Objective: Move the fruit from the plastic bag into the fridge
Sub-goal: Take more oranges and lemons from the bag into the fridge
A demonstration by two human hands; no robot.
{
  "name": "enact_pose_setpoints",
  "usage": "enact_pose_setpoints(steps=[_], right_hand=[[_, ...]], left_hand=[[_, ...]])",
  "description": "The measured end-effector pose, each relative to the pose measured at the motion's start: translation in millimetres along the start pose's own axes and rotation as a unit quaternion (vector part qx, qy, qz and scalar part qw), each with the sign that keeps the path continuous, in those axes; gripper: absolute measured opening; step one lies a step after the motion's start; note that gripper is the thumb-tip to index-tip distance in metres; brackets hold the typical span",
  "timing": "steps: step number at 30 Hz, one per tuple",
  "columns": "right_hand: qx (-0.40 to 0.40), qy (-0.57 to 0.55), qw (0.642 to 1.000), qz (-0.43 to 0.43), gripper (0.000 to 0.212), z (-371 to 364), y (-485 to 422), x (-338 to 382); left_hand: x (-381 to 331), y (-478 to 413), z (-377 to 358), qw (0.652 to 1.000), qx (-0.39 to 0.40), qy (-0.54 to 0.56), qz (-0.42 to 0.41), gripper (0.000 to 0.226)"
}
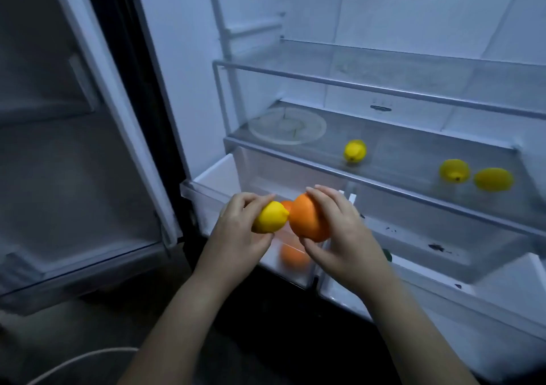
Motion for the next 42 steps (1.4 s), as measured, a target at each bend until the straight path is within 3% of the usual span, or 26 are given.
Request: enact_pose_setpoints(steps=[14,26,31,37,42], right_hand=[[0.001,0.06,0.993,-0.106,0.072,-9.8,-2.5,-69.3],[0.108,0.13,0.979,-0.115,0.075,-82.7,-79.9,-97.0],[0.21,0.226,0.944,-0.12,0.076,-105.9,-94.9,-108.5],[0.318,0.27,0.896,-0.153,0.067,-131.4,-98.6,-117.9],[0.393,0.281,0.852,-0.202,0.076,-160.4,-103.8,-121.7]], left_hand=[[28.5,-69.5,-73.9,0.988,0.127,0.032,-0.083,0.057],[94.0,-181.6,-54.9,0.983,0.144,0.039,-0.107,0.059],[89.1,-220.5,-64.0,0.976,0.141,0.059,-0.156,0.058],[72.6,-248.3,-78.5,0.968,0.166,0.071,-0.173,0.055],[71.4,-261.2,-87.4,0.964,0.182,0.079,-0.179,0.055]])
Point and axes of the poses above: each hand's wrist, its own y-axis away from the middle knuckle, its own z-axis out of the back of the hand, x = y × z, the point moved 7 cm from there along -y, towards the middle knuckle, and after that the axes turned 11 degrees about y, right-handed, at the moved point
